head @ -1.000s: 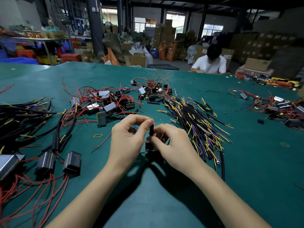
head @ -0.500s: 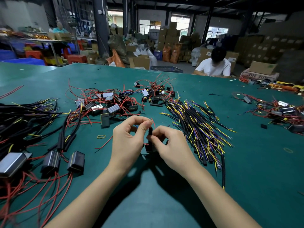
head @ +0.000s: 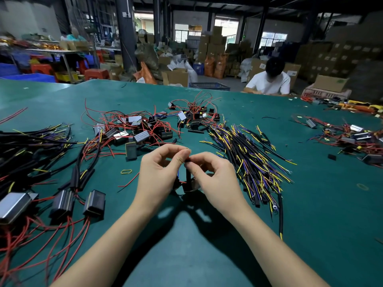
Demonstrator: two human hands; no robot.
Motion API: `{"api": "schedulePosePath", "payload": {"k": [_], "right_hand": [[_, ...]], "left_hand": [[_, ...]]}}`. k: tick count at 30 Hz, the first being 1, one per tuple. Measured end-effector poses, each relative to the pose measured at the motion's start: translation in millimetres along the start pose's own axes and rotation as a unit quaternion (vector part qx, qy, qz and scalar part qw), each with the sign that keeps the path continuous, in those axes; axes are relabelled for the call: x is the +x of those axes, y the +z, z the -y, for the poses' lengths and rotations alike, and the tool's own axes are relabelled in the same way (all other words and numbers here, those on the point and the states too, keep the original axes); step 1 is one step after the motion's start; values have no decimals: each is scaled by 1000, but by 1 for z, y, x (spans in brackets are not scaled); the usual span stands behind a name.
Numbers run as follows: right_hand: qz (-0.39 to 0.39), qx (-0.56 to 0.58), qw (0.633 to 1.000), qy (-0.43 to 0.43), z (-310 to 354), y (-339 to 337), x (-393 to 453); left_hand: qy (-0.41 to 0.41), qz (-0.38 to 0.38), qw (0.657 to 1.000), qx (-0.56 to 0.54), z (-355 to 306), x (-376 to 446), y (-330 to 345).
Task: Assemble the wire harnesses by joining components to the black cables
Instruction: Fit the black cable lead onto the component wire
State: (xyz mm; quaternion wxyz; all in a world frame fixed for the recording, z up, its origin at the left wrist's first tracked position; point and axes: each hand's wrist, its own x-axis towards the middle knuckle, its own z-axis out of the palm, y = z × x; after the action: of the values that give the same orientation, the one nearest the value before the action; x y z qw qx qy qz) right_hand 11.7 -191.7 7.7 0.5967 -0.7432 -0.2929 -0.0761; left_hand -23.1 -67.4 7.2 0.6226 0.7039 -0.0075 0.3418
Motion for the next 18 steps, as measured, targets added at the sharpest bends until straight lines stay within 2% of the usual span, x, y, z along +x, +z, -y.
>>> {"api": "schedulePosePath", "payload": {"k": [5,9,15,18], "right_hand": [[16,-21,999,-21,-4,2,0],[16,-45,998,-33,-8,2,-1],[-1,68,996,52,-12,-1,-3],[9,94,994,58,-10,0,-4]], "left_hand": [[13,-9,1000,5,1,-2,-1],[-14,4,1000,17,-3,-1,0],[-59,84,994,22,0,3,-8],[-57,85,995,9,2,0,-4]]}}
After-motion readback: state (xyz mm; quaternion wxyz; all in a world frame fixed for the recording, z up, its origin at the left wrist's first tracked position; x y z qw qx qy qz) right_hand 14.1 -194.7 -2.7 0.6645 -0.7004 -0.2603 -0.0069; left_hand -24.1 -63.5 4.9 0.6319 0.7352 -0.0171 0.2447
